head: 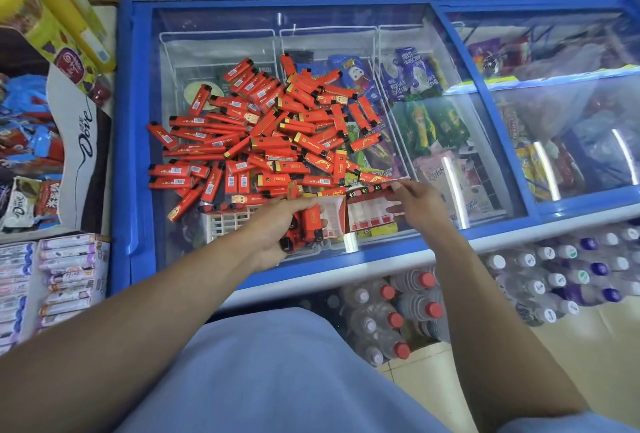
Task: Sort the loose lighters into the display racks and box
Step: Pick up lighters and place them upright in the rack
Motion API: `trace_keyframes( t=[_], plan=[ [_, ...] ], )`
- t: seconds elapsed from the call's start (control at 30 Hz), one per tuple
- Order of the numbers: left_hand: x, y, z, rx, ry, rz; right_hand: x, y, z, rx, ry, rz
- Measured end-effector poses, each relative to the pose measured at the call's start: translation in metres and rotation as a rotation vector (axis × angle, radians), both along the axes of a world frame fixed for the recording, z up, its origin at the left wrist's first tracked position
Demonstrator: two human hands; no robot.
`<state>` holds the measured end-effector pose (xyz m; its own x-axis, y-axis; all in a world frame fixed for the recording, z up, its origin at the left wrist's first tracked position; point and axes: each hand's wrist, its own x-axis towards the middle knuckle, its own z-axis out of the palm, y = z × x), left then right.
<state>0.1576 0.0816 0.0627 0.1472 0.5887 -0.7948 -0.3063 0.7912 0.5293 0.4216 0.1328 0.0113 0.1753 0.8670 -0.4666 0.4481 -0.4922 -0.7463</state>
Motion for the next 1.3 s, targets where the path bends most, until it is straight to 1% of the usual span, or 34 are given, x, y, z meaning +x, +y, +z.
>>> trace_keyframes(
  t=[0.3,0.4,0.53,0.6,0.63,0.7,0.73,0.77,0.83,0.87,0.9,0.97,1.03,1.1,1.17,1.2,1.3],
  plan=[
    [-0.004,-0.002,0.009,-0.012,0.027,0.016,0.014,-0.002,-0.001,-0.020,0.056,0.109],
    [-0.004,-0.003,0.010,-0.012,0.022,0.016,0.014,-0.003,-0.004,-0.015,0.050,0.067],
    [-0.004,-0.004,0.011,-0.008,0.016,0.011,0.001,-0.001,-0.008,0.063,-0.102,-0.092],
    [-0.003,-0.005,0.012,-0.006,0.002,0.008,-0.007,-0.001,-0.002,0.085,-0.134,-0.151],
    [-0.003,-0.006,0.014,-0.009,0.004,0.010,-0.010,-0.002,0.005,0.116,-0.179,-0.174],
    [-0.003,-0.006,0.014,-0.007,0.026,0.014,-0.022,-0.007,0.025,0.192,-0.285,-0.166],
    [-0.003,-0.007,0.013,-0.002,0.031,0.021,-0.031,-0.011,0.036,0.198,-0.279,-0.101],
    [-0.002,-0.006,0.012,0.000,0.045,0.035,-0.042,-0.017,0.047,0.163,-0.212,0.003],
    [0.001,-0.007,0.011,-0.004,0.073,0.059,-0.068,-0.032,0.065,-0.026,0.015,0.214],
    [0.002,-0.007,0.010,0.006,0.097,0.072,-0.080,-0.039,0.069,-0.119,0.112,0.280],
    [0.004,-0.008,0.013,0.022,0.121,0.091,-0.089,-0.045,0.070,-0.174,0.167,0.319],
    [0.006,-0.009,0.010,0.046,0.172,0.062,-0.101,-0.053,0.065,-0.193,0.220,0.329],
    [0.006,-0.010,0.007,0.060,0.155,0.062,-0.101,-0.056,0.060,-0.207,0.302,0.273],
    [0.004,-0.011,0.004,0.033,0.155,0.065,-0.088,-0.054,0.060,-0.214,0.316,0.193],
    [0.000,-0.011,0.000,-0.008,0.109,0.082,-0.058,-0.046,0.061,-0.176,0.221,0.145],
    [-0.001,-0.010,-0.001,-0.017,0.091,0.089,-0.040,-0.040,0.064,-0.141,0.118,0.153],
    [-0.003,-0.010,0.001,-0.063,0.056,0.099,0.010,-0.018,0.067,0.015,-0.338,0.212]
  ],
)
